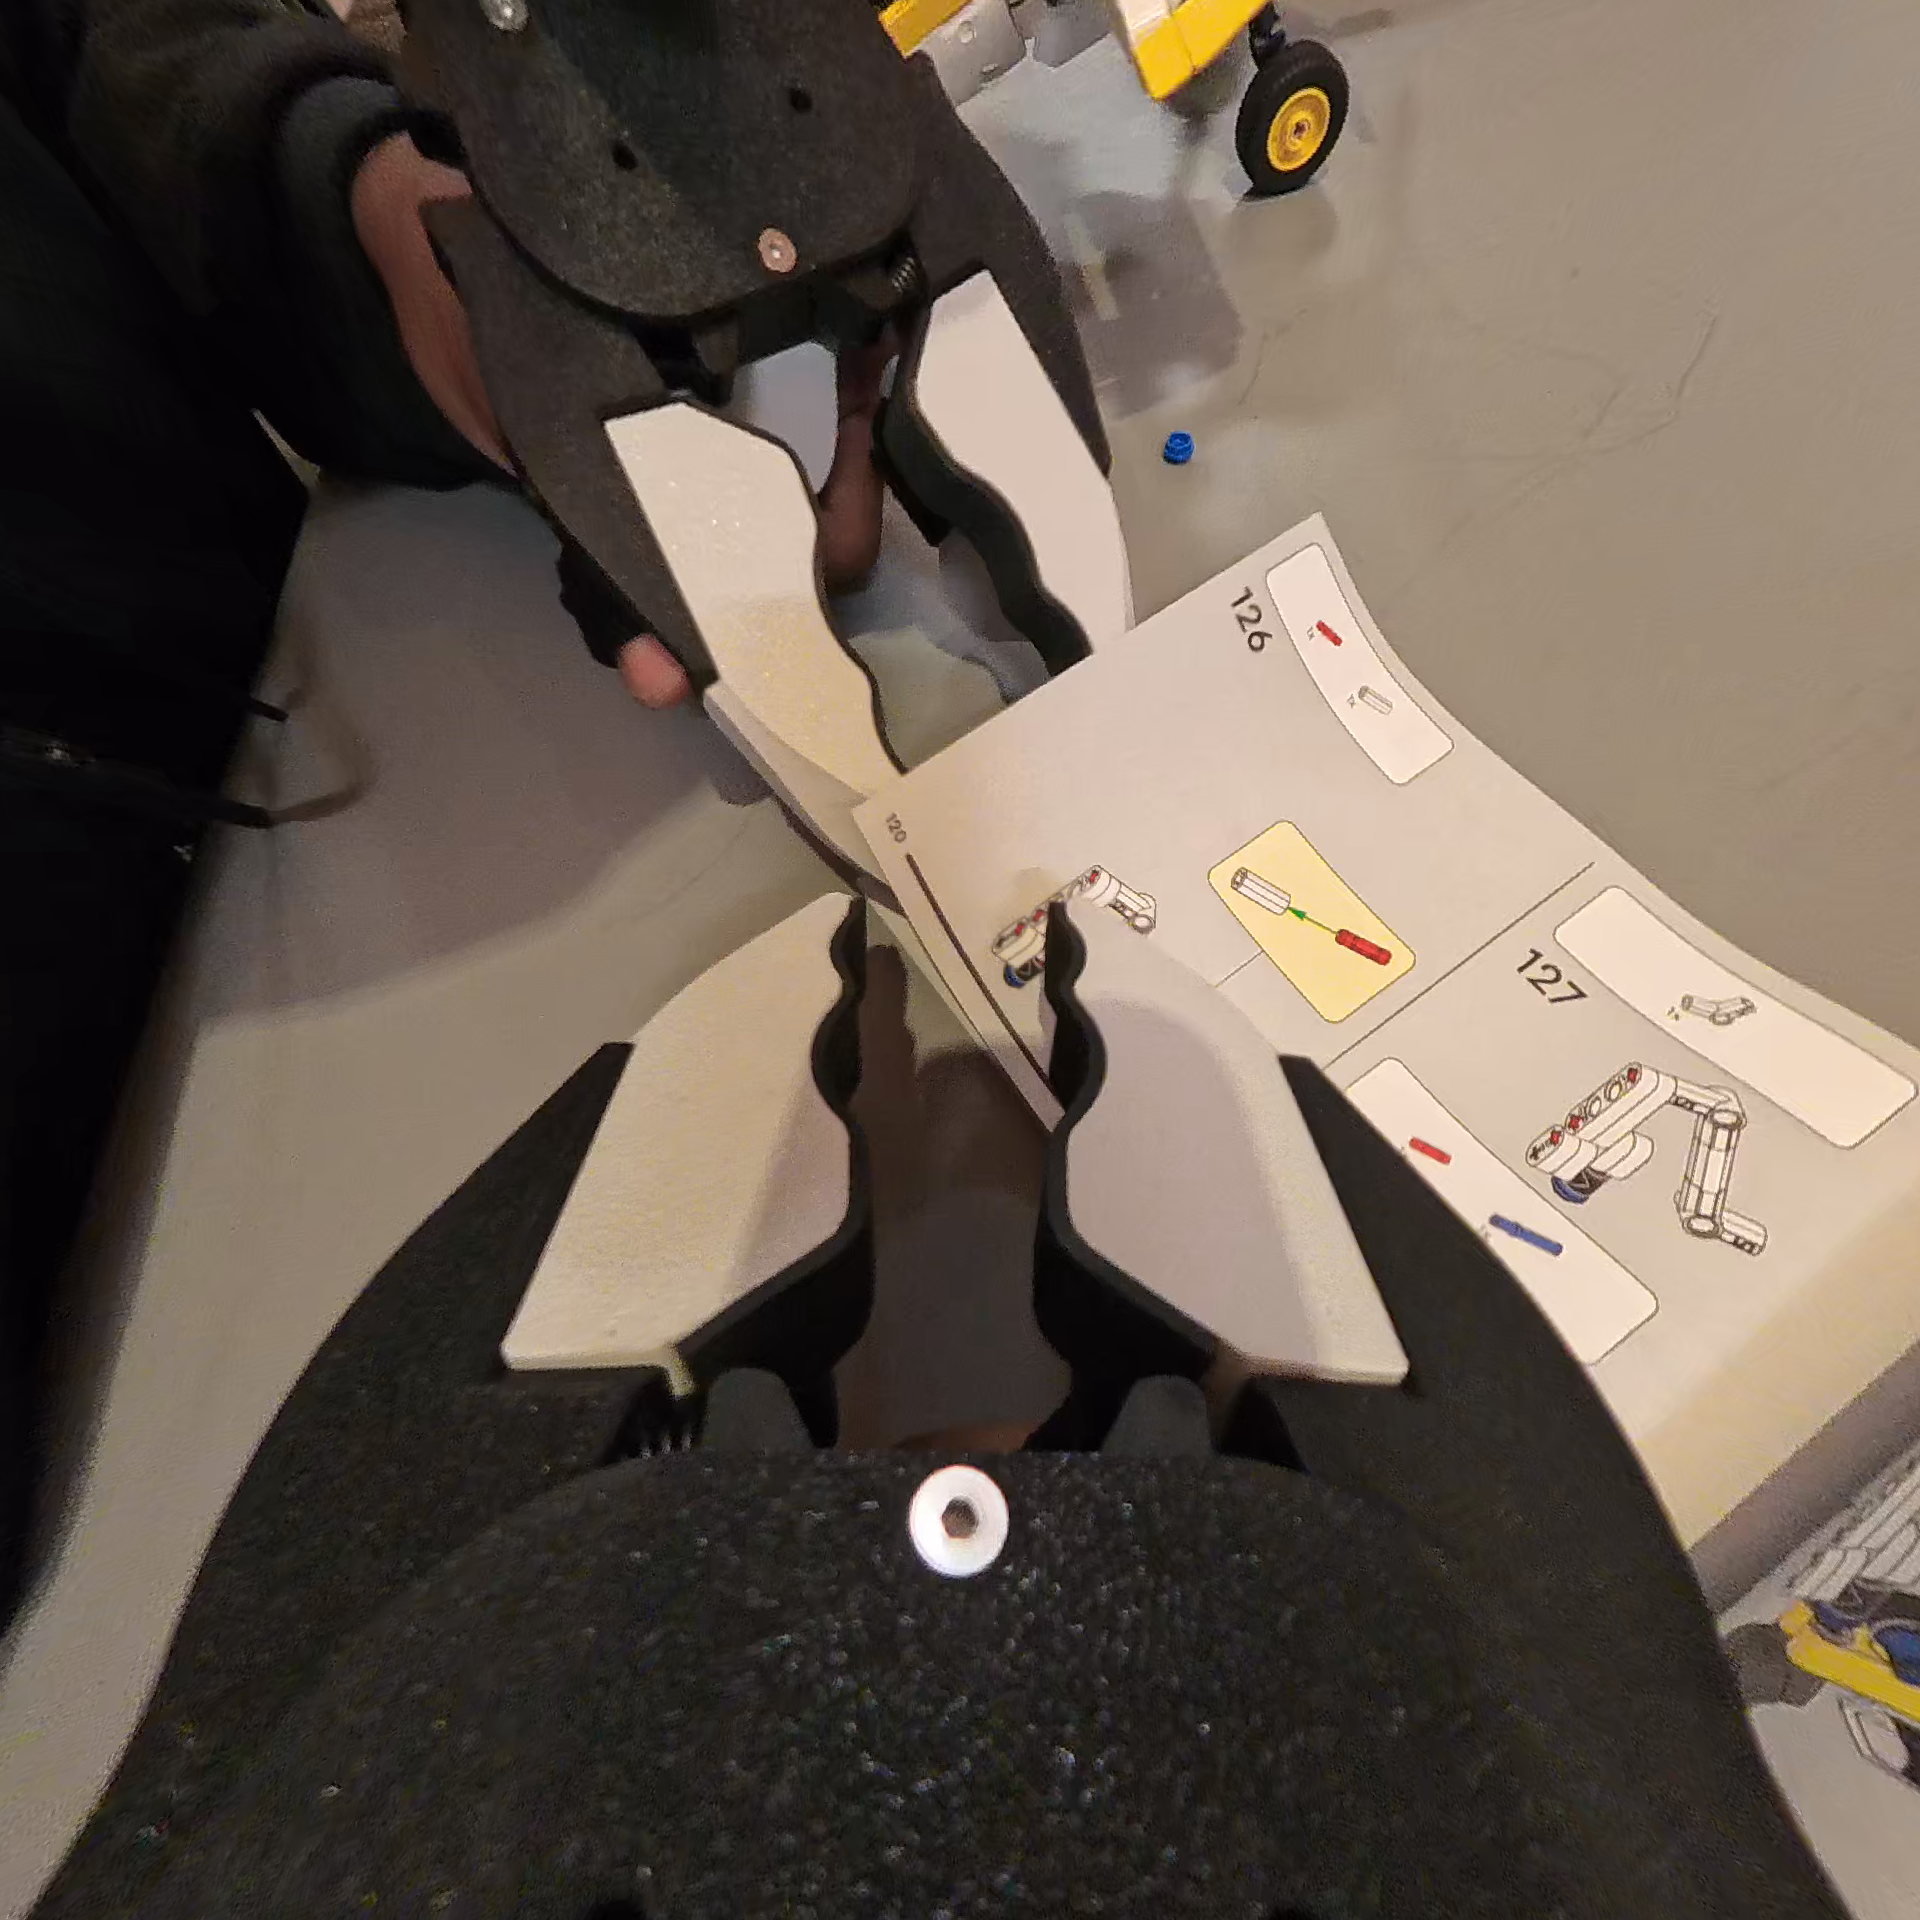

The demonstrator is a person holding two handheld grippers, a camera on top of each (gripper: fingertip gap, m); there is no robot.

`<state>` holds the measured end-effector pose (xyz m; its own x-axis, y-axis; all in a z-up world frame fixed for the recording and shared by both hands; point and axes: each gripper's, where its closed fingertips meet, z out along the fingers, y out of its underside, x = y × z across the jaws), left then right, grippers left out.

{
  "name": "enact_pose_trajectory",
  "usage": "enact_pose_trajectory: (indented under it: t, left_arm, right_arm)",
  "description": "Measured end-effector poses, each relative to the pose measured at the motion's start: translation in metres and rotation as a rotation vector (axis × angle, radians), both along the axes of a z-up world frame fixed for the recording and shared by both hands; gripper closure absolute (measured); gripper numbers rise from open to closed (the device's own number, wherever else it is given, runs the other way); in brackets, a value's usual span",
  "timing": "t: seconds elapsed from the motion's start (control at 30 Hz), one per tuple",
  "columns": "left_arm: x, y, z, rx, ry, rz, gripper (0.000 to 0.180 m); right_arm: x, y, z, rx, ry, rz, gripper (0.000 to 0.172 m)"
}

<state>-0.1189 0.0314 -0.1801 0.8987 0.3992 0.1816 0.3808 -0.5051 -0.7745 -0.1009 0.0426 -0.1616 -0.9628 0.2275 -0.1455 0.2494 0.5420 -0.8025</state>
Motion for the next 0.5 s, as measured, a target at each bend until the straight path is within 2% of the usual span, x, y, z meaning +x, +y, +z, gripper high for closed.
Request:
enact_pose_trajectory:
  t: [0.17,0.5]
  left_arm:
    - [0.000,0.000,0.001,0.002,0.009,0.002,0.130]
    - [-0.001,0.000,0.000,-0.006,0.016,0.003,0.130]
  right_arm:
    - [-0.003,-0.005,0.001,-0.015,0.014,-0.017,0.139]
    - [-0.011,0.002,-0.004,-0.064,-0.105,-0.066,0.139]
